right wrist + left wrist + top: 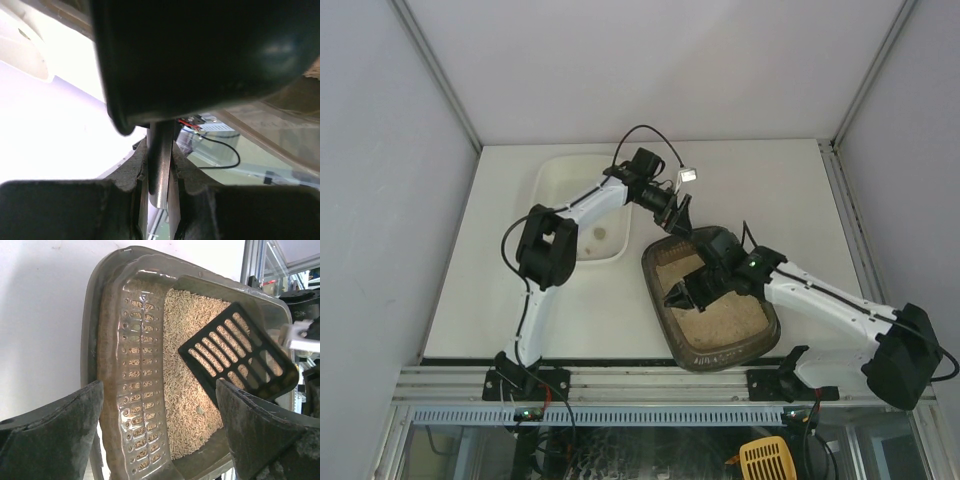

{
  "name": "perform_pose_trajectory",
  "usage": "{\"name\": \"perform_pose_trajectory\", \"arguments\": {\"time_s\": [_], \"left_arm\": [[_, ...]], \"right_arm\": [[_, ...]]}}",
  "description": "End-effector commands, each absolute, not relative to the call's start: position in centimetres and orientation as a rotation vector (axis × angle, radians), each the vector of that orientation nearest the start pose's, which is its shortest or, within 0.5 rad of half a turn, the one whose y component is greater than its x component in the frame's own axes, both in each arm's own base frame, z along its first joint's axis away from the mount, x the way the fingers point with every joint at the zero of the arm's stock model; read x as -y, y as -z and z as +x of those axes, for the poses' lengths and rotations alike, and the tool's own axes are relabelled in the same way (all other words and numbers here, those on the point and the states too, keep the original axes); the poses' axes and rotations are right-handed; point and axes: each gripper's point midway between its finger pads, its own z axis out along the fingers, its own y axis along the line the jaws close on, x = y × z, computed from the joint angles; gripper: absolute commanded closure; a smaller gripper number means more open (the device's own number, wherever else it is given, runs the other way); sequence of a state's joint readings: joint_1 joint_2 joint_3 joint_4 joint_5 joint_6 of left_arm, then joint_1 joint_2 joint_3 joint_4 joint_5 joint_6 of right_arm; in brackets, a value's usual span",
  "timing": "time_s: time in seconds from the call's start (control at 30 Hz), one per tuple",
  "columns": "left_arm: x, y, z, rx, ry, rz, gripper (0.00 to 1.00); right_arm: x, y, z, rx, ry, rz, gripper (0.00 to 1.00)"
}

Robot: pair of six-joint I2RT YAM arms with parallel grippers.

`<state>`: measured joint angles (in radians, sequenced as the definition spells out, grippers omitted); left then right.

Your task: Clean the litter box

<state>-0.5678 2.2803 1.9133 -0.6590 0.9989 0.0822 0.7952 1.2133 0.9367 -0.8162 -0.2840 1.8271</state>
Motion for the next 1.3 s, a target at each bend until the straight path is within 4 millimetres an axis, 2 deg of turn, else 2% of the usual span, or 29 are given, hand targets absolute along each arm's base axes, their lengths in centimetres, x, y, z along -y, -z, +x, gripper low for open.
{"name": "perform_pose_trajectory", "arguments": {"time_s": [0.0,0.07,0.13,0.27,0.43,0.57,0.87,1.03,1.27], "left_arm": [[39.5,-9.2,32.9,-2.311,1.354,1.170,0.00],[40.1,-9.5,34.4,-2.269,1.311,1.179,0.00],[40.6,-9.4,34.9,-2.260,1.327,1.207,0.00],[41.2,-8.8,34.3,-2.280,1.416,1.238,0.00],[40.5,-7.0,33.2,-2.308,1.418,1.252,0.00],[40.1,-6.7,32.8,-2.328,1.420,1.251,0.00],[39.6,-7.4,32.7,-2.331,1.374,1.260,0.00],[39.4,-7.5,32.6,-2.337,1.350,1.260,0.00],[39.1,-7.1,32.7,-2.355,1.331,1.256,0.00]], "right_arm": [[-30.9,-15.8,16.6,-2.646,-1.071,1.647,1.00],[-31.0,-15.1,16.4,-2.639,-1.037,1.677,1.00],[-30.5,-14.3,16.6,-2.597,-1.006,1.727,1.00],[-29.8,-13.7,17.4,-2.509,-1.040,1.786,1.00],[-27.6,-11.9,18.5,-2.396,-1.040,1.869,1.00],[-26.1,-10.8,19.0,-2.332,-0.999,1.894,1.00],[-27.1,-9.2,20.9,-2.327,-1.148,1.912,1.00],[-27.2,-8.3,22.0,-2.337,-1.154,1.886,1.00],[-27.8,-8.4,24.5,-2.313,-1.260,1.745,1.00]]}}
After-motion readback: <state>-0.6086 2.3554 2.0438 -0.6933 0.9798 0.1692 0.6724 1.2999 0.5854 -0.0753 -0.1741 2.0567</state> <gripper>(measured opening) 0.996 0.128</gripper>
